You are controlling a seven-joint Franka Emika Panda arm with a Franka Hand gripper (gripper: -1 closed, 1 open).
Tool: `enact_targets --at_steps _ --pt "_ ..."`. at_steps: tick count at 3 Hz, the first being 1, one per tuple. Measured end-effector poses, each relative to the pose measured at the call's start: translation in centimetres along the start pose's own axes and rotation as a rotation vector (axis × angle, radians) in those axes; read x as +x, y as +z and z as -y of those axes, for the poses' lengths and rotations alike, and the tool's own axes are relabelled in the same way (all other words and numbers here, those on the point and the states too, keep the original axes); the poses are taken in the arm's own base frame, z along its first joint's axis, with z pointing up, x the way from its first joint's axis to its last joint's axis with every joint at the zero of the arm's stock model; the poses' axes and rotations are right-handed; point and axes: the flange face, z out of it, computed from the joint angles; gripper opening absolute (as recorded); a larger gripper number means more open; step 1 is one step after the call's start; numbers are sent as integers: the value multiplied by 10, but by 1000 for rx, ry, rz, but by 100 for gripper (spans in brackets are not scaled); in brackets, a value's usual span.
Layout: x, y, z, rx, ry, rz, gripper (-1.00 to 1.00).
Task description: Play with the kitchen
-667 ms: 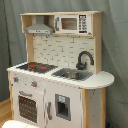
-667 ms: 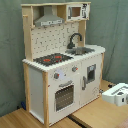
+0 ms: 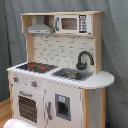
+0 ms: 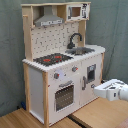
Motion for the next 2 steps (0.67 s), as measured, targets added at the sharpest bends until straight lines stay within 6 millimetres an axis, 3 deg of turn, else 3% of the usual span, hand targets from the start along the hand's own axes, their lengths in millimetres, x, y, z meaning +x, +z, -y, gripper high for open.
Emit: enact_targets --at_steps 2 --pt "26 31 -36 -15 7 3 100"
